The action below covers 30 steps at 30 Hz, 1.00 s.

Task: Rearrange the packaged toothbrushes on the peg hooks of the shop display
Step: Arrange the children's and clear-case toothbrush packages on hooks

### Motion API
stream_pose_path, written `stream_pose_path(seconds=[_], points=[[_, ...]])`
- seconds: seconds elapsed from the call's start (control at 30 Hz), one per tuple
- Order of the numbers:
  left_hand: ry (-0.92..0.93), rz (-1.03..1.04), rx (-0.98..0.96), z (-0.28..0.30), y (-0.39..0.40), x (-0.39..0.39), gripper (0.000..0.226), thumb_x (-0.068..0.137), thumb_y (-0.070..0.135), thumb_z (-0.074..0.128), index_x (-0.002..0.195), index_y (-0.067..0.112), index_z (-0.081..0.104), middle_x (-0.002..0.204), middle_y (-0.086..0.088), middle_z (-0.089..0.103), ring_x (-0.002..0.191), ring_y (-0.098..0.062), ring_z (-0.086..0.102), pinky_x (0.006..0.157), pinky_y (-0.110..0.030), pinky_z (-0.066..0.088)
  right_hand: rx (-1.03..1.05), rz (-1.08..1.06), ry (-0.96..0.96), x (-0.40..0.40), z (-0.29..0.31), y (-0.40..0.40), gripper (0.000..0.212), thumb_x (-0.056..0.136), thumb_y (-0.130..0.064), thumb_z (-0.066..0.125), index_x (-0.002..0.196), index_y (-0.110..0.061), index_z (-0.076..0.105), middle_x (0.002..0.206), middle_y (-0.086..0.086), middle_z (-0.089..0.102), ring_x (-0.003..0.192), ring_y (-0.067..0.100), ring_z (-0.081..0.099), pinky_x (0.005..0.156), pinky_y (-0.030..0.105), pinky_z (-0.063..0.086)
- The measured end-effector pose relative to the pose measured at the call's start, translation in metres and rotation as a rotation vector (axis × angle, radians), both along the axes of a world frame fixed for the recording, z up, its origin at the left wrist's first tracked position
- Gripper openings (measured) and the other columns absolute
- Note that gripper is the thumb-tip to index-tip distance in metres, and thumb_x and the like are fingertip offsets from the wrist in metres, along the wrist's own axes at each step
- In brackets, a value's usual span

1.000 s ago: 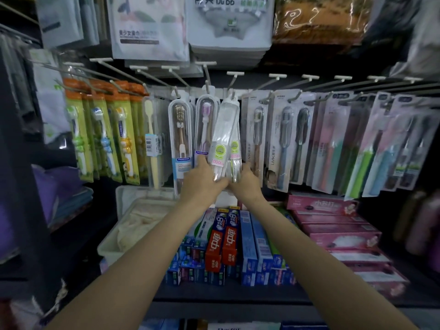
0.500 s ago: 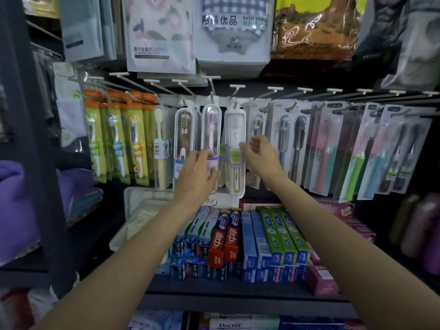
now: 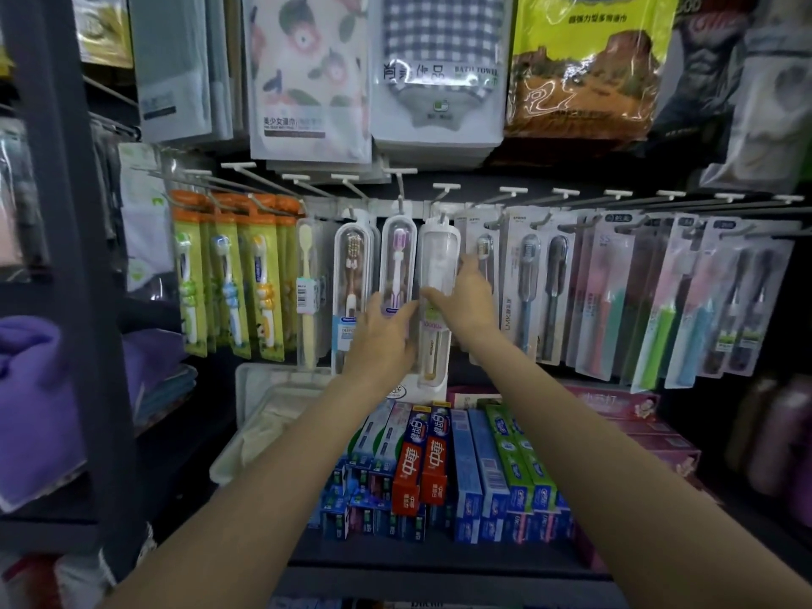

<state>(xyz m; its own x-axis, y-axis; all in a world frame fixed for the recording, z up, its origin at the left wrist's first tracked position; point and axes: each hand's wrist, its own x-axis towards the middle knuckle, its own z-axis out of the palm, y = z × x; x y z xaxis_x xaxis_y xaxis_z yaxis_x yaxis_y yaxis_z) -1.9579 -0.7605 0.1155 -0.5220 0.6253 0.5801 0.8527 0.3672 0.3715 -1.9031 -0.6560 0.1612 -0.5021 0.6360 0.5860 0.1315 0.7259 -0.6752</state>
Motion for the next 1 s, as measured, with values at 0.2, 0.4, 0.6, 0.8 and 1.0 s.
stream_pose_path(seconds=[0.2, 0.4, 0.6, 0.8, 1.0], points=[[0.037, -0.026, 0.023, -0.005, -0.005, -0.002, 0.054, 0.09, 0.007, 0.049, 0.141, 0.02, 0.035, 0.146, -0.012, 0.019, 0.132, -0.029, 0.026, 0.105, -0.038, 0.031, -0.009, -0.009, -0.037, 0.004, -0.004, 0.007, 0.03, 0.094, -0.022, 0.052, 0.113, 0.002, 0.052, 0.107, 0.016, 0.061, 0.098, 0.027, 0.059, 0.079, 0.033, 0.049], [0.22, 0.118, 0.239, -0.005, -0.026, -0.013, 0.056, 0.089, 0.007, 0.05, 0.141, 0.018, 0.035, 0.151, -0.01, 0.017, 0.138, -0.027, 0.014, 0.112, -0.039, 0.023, -0.062, 0.014, 0.075, 0.007, -0.008, 0.007, 0.05, 0.093, -0.027, 0.053, 0.133, 0.001, 0.039, 0.128, 0.017, 0.051, 0.118, 0.028, 0.049, 0.098, 0.042, 0.043], [0.211, 0.115, 0.18, 0.009, -0.029, -0.024, 0.069, 0.091, 0.006, 0.047, 0.148, 0.026, 0.014, 0.154, -0.008, -0.016, 0.143, -0.026, -0.005, 0.107, -0.036, 0.033, 0.02, 0.021, 0.139, 0.0, -0.003, -0.004, 0.075, 0.086, -0.03, 0.063, 0.145, -0.006, 0.023, 0.147, 0.011, 0.033, 0.136, 0.024, 0.031, 0.112, 0.038, 0.03], [0.145, 0.103, 0.139, 0.036, -0.022, -0.028, 0.069, 0.093, 0.01, 0.047, 0.148, 0.024, 0.01, 0.153, -0.008, -0.023, 0.142, -0.026, -0.013, 0.114, -0.037, 0.014, 0.156, -0.018, 0.094, -0.002, 0.013, -0.011, 0.082, 0.088, -0.021, 0.062, 0.149, -0.015, 0.008, 0.154, 0.007, 0.016, 0.141, 0.023, 0.017, 0.112, 0.034, 0.022], [0.134, 0.117, 0.116, 0.039, -0.019, -0.036, 0.07, 0.092, 0.007, 0.047, 0.149, 0.024, 0.01, 0.153, -0.005, -0.023, 0.143, -0.027, -0.01, 0.114, -0.039, 0.021, 0.161, -0.02, 0.005, 0.0, 0.012, -0.012, 0.084, 0.089, -0.007, 0.058, 0.149, -0.02, 0.0, 0.156, 0.009, 0.007, 0.141, 0.026, 0.02, 0.109, 0.033, 0.027]])
